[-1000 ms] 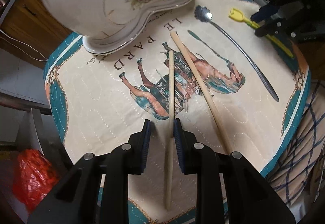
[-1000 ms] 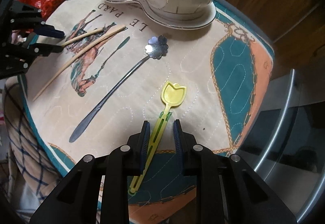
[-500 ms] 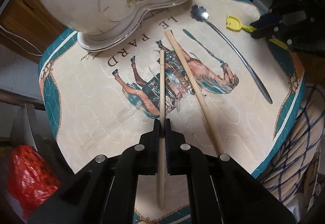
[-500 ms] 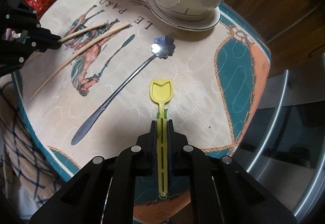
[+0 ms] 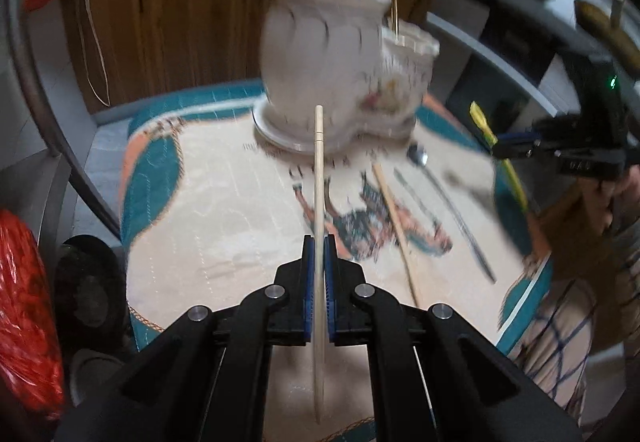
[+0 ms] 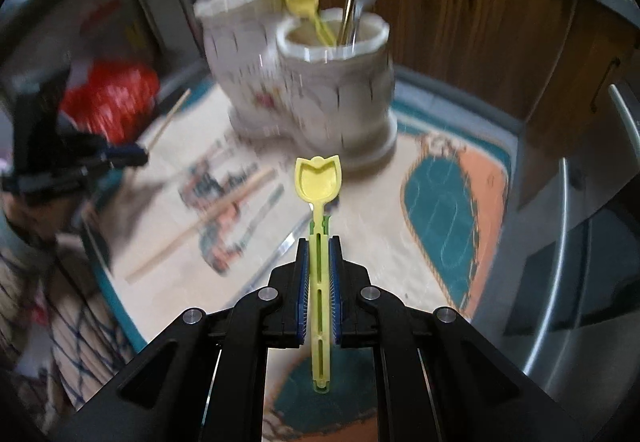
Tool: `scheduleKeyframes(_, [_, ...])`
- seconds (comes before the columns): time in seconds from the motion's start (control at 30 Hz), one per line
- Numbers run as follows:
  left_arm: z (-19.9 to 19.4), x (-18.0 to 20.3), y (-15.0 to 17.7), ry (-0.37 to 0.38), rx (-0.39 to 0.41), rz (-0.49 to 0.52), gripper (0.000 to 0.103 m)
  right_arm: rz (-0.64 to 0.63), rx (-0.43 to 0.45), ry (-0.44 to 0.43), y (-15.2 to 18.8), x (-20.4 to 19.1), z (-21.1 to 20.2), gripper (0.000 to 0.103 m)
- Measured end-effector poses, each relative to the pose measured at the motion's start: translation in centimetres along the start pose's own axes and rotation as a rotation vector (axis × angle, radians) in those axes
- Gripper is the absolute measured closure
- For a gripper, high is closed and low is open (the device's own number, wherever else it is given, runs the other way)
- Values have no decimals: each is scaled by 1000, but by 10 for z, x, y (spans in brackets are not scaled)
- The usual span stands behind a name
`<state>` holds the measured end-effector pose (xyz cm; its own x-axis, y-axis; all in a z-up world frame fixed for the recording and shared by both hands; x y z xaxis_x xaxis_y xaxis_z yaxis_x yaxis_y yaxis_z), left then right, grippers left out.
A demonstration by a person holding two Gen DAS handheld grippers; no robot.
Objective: Organize utensils
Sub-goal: 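Lift the chopstick and yellow spoon and drop them into the ceramic holder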
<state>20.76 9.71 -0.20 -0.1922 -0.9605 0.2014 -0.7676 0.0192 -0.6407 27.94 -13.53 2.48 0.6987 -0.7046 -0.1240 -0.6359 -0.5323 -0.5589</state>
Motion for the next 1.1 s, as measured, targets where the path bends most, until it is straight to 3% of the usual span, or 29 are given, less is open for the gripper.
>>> scheduleKeyframes(0.23, [-21,7,-36,41,208,-53,99,76,216,-89,-25,-12,-29,93])
scheduleKeyframes(0.33, [-25,12,-46,35,246,-39,99,100,285,-114,-34,-14,-31,93])
scheduleKeyframes(0.67, [-34,15,-73,-39,376,9,99,158,428,-148,-55,-5,-35,93])
scheduleKeyframes(1.1, [-51,13,-130,-47,531,17,99,172,552,-183,-94,3,-43,93])
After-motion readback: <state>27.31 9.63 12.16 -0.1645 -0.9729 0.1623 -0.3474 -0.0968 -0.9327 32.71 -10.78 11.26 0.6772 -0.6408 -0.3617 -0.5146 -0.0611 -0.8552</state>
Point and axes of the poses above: each gripper's, at about its wrist camera, not at the fingertips, and z roughly the way its jaws point, x to its right, y to its underside, the point moved 7 cm from there along z, roughly the way its jaws point
